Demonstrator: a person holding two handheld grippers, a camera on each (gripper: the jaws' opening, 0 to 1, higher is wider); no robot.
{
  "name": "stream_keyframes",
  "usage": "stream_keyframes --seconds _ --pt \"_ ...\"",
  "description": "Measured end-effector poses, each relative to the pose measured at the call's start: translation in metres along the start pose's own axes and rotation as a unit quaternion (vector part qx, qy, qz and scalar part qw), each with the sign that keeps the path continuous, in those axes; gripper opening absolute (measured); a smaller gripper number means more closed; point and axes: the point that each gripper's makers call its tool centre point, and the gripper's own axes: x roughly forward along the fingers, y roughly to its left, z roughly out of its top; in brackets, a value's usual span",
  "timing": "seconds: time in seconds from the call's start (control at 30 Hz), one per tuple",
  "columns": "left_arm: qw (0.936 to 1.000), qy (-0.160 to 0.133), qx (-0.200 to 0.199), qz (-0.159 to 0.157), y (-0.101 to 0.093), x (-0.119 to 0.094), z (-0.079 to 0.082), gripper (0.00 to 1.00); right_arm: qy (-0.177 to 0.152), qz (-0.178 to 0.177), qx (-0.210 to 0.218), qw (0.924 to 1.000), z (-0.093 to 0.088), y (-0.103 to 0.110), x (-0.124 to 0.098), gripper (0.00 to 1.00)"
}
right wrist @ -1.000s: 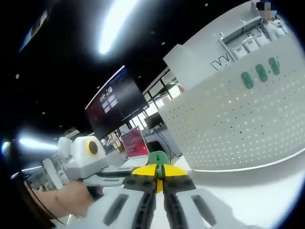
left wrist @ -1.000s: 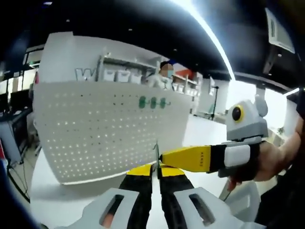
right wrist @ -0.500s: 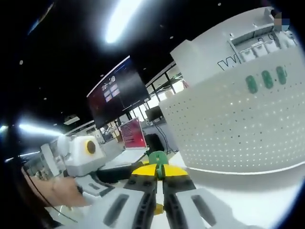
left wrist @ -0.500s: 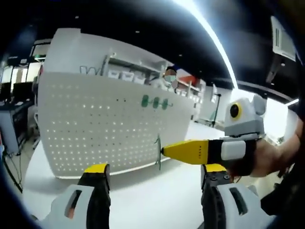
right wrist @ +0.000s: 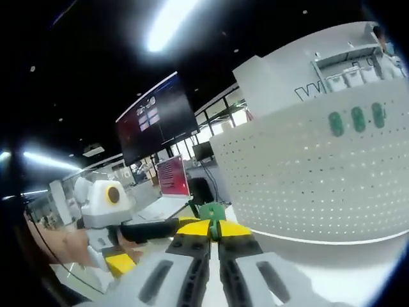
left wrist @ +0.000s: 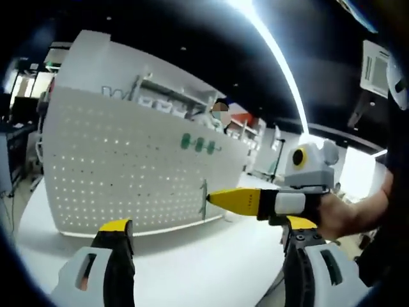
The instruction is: Insert the hook assembly into the mounting plate slot until the hook locks in place.
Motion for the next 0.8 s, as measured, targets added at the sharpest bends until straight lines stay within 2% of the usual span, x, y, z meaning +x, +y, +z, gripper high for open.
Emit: stream_keyframes --seconds 0.17,0.27,0.33,0.43,0.67,0.8 --pt "1.0000 0.005 0.000 -0.003 -0.002 0.003 -0.002 1.00 -0.006 -0.020 -0.025 0.9995 0.004 -0.012 -0.001 0.00" --pt "0.9998 0.017 -0.002 -0.002 -0.003 0.005 -0.008 1.00 -0.012 -0.022 -0.018 0.9995 0.006 -0.018 0.000 0.00" --pt "0.9998 0.019 -0.002 -0.003 -0.003 0.006 -0.009 1.00 -0.018 -0.039 -0.036 0.9984 0.009 -0.025 -0.001 0.00" --pt "0.9998 0.020 -0.005 -0.001 -0.002 0.006 -0.010 1.00 -0.038 -0.069 -0.048 0.9957 0.018 -0.037 -0.005 0.00" --pt "0.9994 0.031 -0.015 0.006 0.001 0.005 -0.017 1.00 -0.089 -0.146 -0.071 0.9827 0.050 -0.081 -0.016 0.00" --pt "0.9991 0.039 -0.015 0.009 0.003 0.005 -0.021 1.00 -0.095 -0.157 -0.075 0.9802 0.059 -0.097 -0.018 0.00"
